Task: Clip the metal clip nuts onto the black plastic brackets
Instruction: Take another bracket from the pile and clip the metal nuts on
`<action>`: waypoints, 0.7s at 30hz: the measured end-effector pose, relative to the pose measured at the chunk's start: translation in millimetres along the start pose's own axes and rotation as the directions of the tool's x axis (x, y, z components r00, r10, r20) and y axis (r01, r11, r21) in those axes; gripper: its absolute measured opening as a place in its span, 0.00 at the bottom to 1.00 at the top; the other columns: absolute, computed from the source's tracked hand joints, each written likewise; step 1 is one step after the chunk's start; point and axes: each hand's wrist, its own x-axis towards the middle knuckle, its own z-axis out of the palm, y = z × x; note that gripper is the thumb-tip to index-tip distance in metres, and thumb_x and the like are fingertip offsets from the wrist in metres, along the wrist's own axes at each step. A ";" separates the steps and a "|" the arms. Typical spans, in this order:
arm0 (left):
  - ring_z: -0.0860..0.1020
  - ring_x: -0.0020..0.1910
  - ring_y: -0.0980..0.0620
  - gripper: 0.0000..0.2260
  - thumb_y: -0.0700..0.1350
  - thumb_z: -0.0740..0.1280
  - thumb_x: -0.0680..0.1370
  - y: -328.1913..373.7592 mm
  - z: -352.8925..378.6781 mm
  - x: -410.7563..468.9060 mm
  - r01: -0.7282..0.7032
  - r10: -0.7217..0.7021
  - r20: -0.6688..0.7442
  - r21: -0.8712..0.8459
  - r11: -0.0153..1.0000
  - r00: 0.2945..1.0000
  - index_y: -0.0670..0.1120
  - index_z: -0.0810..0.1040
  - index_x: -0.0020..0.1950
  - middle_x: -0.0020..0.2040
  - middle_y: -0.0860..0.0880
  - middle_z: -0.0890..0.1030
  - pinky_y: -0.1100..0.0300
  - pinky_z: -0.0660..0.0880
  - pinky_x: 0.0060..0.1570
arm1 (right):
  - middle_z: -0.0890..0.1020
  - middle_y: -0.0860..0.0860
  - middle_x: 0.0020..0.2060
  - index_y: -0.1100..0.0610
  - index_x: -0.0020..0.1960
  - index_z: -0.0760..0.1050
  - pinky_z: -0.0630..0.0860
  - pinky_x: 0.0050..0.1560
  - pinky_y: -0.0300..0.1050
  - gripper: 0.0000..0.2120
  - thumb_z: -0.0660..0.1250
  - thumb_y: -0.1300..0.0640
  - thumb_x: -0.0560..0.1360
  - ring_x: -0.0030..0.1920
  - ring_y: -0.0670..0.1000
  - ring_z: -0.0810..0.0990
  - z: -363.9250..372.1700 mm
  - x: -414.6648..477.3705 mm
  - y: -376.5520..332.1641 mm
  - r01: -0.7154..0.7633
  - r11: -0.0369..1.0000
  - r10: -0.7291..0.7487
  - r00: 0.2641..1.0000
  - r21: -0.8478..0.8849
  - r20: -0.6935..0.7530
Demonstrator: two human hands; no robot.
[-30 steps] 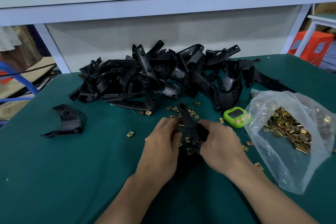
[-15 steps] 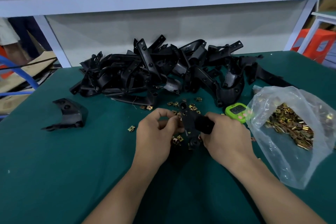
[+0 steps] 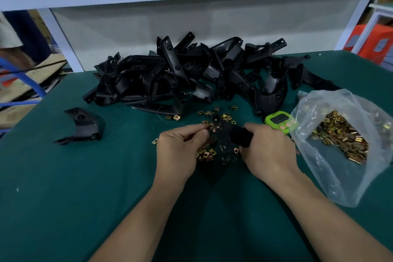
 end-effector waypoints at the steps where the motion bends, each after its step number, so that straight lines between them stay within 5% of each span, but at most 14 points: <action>1: 0.87 0.50 0.48 0.09 0.33 0.71 0.79 -0.6 1.0 1.1 0.022 -0.022 0.016 -0.034 0.999 1.000 0.44 0.88 0.53 0.48 0.47 0.88 0.56 0.83 0.52 | 0.70 0.42 0.27 0.44 0.37 0.69 0.61 0.28 0.44 0.15 0.75 0.58 0.68 0.31 0.54 0.72 0.6 -0.2 -0.1 -0.001 1.000 0.001 1.000 -0.001 0.001; 8: 0.87 0.44 0.49 0.08 0.34 0.65 0.83 4.5 5.7 2.7 0.152 -0.134 0.087 -0.263 0.953 0.987 0.41 0.83 0.54 0.47 0.42 0.88 0.61 0.82 0.43 | 0.68 0.42 0.26 0.45 0.37 0.70 0.55 0.26 0.39 0.15 0.74 0.59 0.67 0.28 0.51 0.66 1.6 1.0 1.2 -0.021 1.000 0.021 1.000 0.001 -0.003; 15: 0.83 0.32 0.51 0.19 0.46 0.64 0.85 11.5 7.0 1.3 0.193 -0.171 0.124 -0.201 0.960 0.977 0.45 0.87 0.38 0.37 0.42 0.85 0.61 0.81 0.33 | 0.68 0.42 0.26 0.45 0.38 0.72 0.55 0.27 0.39 0.13 0.74 0.59 0.68 0.29 0.52 0.67 0.5 1.4 1.1 -0.024 1.000 0.024 1.000 -0.010 -0.001; 21: 0.82 0.31 0.51 0.19 0.48 0.65 0.84 12.3 8.8 -1.6 0.174 -0.154 0.137 -0.148 0.974 0.979 0.46 0.88 0.38 0.36 0.43 0.85 0.60 0.80 0.32 | 0.77 0.45 0.30 0.46 0.43 0.77 0.65 0.31 0.44 0.09 0.73 0.58 0.69 0.32 0.53 0.73 -2.4 1.9 -2.0 0.002 1.000 -0.001 1.000 -0.022 0.008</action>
